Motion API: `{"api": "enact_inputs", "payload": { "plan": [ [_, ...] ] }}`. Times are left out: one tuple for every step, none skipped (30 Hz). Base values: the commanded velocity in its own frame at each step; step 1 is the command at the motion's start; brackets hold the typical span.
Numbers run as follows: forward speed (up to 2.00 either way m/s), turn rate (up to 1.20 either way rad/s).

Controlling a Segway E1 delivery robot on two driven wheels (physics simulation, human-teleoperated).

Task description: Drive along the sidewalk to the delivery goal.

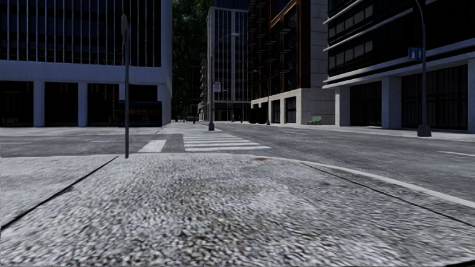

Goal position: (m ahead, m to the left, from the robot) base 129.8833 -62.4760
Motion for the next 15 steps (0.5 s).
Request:
{"api": "enact_inputs", "payload": {
  "plan": [
    [1.94,0.0],
    [1.94,0.0],
    [1.94,0.0],
    [1.94,0.0],
    [1.94,0.0],
    [1.94,0.0],
    [1.94,0.0],
    [1.94,0.0],
    [1.94,0.0],
    [1.94,0.0],
    [1.94,0.0],
    [1.94,0.0],
    [1.94,0.0],
    [1.94,0.0],
    [1.94,0.0]
  ]
}}
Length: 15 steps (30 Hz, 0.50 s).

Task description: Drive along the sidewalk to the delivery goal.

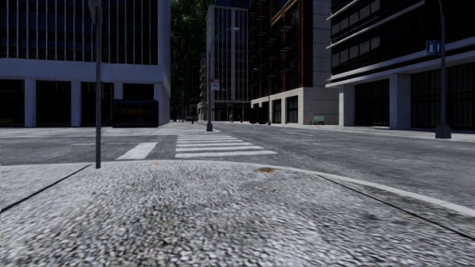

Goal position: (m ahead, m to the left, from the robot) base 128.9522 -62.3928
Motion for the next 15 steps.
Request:
{"api": "enact_inputs", "payload": {
  "plan": [
    [1.94,0.0],
    [1.94,0.0],
    [1.94,0.02],
    [1.94,0.06],
    [1.94,0.06],
    [1.94,0.07],
    [1.94,0.1],
    [1.94,0.14],
    [1.94,0.17],
    [1.94,0.18],
    [1.94,0.18],
    [1.94,0.18],
    [1.94,0.18],
    [1.94,0.18],
    [1.94,0.18]
  ]
}}
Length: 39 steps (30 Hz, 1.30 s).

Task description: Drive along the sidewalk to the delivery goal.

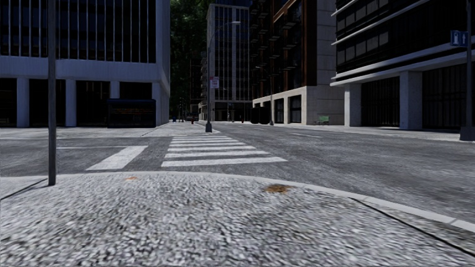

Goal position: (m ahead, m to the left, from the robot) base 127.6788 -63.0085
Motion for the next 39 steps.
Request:
{"api": "enact_inputs", "payload": {
  "plan": [
    [1.94,0.19],
    [1.94,0.19],
    [1.94,0.21],
    [1.94,0.26],
    [1.94,0.28],
    [1.94,0.28],
    [1.94,0.28],
    [1.94,0.28],
    [1.94,0.28],
    [1.94,0.28],
    [1.94,0.28],
    [1.94,0.28],
    [1.94,0.29],
    [1.94,0.29],
    [1.94,0.31],
    [1.94,0.33],
    [1.94,0.35],
    [1.94,0.36],
    [1.94,0.38],
    [1.94,0.38],
    [1.94,0.39],
    [1.94,0.39],
    [1.94,0.39],
    [1.94,0.39],
    [1.94,0.39],
    [1.94,0.39],
    [1.94,0.39],
    [1.94,0.39],
    [1.94,0.39],
    [1.94,0.39],
    [1.94,0.39],
    [1.94,0.39],
    [1.94,0.39],
    [1.94,0.39],
    [1.94,0.39],
    [1.94,0.39],
    [1.91,0.39],
    [1.84,0.39],
    [1.69,0.35]
  ]
}}
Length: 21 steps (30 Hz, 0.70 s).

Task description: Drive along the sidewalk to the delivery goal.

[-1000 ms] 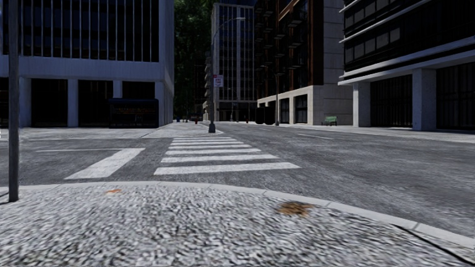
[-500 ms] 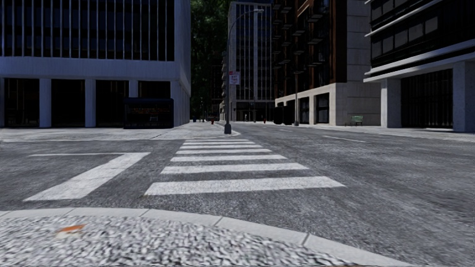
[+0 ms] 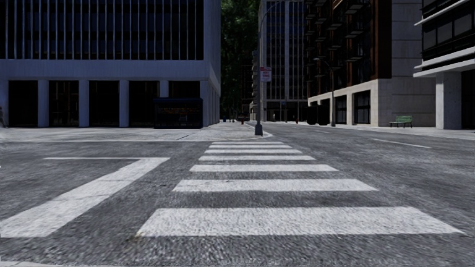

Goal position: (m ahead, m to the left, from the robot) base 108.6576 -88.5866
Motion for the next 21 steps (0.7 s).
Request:
{"api": "enact_inputs", "payload": {
  "plan": [
    [1.69,0.35],
    [1.57,0.13],
    [1.41,0.0],
    [1.36,0.0],
    [1.34,0.0],
    [1.34,0.0],
    [1.33,0.0],
    [1.31,0.0],
    [1.31,0.0],
    [1.3,0.0],
    [1.29,0.0],
    [1.28,0.0],
    [1.28,0.0],
    [1.28,0.0],
    [1.28,0.0],
    [1.28,0.0],
    [1.28,0.0],
    [1.28,0.0],
    [1.28,0.0],
    [1.28,0.0],
    [1.28,0.0]
  ]
}}
